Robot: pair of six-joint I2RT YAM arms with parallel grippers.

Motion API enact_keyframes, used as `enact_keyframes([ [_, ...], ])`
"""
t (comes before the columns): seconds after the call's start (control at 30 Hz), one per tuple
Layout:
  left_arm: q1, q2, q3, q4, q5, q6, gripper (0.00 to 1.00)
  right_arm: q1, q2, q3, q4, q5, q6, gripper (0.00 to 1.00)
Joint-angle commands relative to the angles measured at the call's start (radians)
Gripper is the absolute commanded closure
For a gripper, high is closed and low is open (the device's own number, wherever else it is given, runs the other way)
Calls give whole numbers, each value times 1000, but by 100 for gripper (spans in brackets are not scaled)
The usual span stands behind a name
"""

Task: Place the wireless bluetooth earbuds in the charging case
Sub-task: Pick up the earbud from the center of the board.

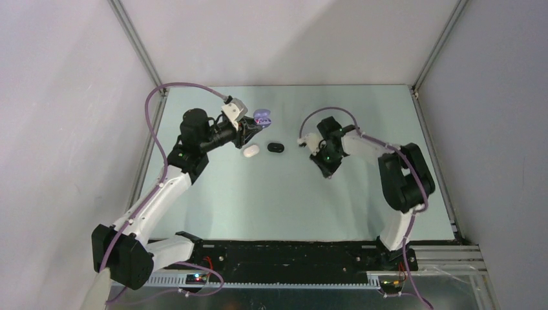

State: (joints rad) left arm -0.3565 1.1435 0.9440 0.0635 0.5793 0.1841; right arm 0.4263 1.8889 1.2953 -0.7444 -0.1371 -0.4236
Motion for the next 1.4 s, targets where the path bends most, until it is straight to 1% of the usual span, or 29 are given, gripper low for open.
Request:
enact_keyframes([
  [0.0,12,-28,-9,13,-4,16,100,82,-237,-180,91,-313,-563,91],
  [0.03,14,-29,-10,5,-3,17,100,88,-268,-259,126,-329,-739,88],
  [0.07,17,-34,-11,1,-2,22,100,90,-321,-297,150,-332,-824,86],
  [0.1,18,-36,-12,-4,0,24,100,92,-351,-359,190,-326,-968,82],
  [0.13,18,-38,-13,-5,0,24,100,90,-358,-382,210,-307,-1036,80],
  [0.17,20,-38,-13,-6,1,24,100,83,-360,-408,216,-297,-1139,77],
  [0.27,20,-37,-11,-6,6,22,100,53,-356,-419,221,-283,-1262,71],
  [0.33,20,-37,-8,-6,7,21,100,17,-359,-419,213,-286,-1301,68],
  [0.47,20,-38,-8,-2,9,14,100,-30,-404,-419,214,-321,-1305,62],
  [0.57,20,-40,-11,-2,10,11,100,-47,-472,-418,218,-334,-1247,62],
  [0.63,20,-43,-15,-1,10,8,100,-50,-522,-418,187,-346,-1202,62],
  [0.73,20,-45,-25,7,9,2,100,-15,-579,-418,125,-348,-1029,64],
  [0.8,20,-45,-29,12,8,-2,100,11,-594,-418,64,-343,-956,68],
  [0.9,20,-43,-29,12,7,-11,100,29,-588,-422,-2,-351,-945,73],
  [0.97,21,-43,-28,7,11,-10,100,31,-567,-430,19,-348,-916,75],
  [1.07,21,-41,-19,-14,11,0,100,26,-521,-432,56,-345,-921,81],
  [1.17,20,-41,-14,-22,8,4,100,28,-472,-417,80,-342,-915,82],
  [1.37,19,-47,-12,-31,1,6,100,31,-385,-396,109,-311,-896,81],
])
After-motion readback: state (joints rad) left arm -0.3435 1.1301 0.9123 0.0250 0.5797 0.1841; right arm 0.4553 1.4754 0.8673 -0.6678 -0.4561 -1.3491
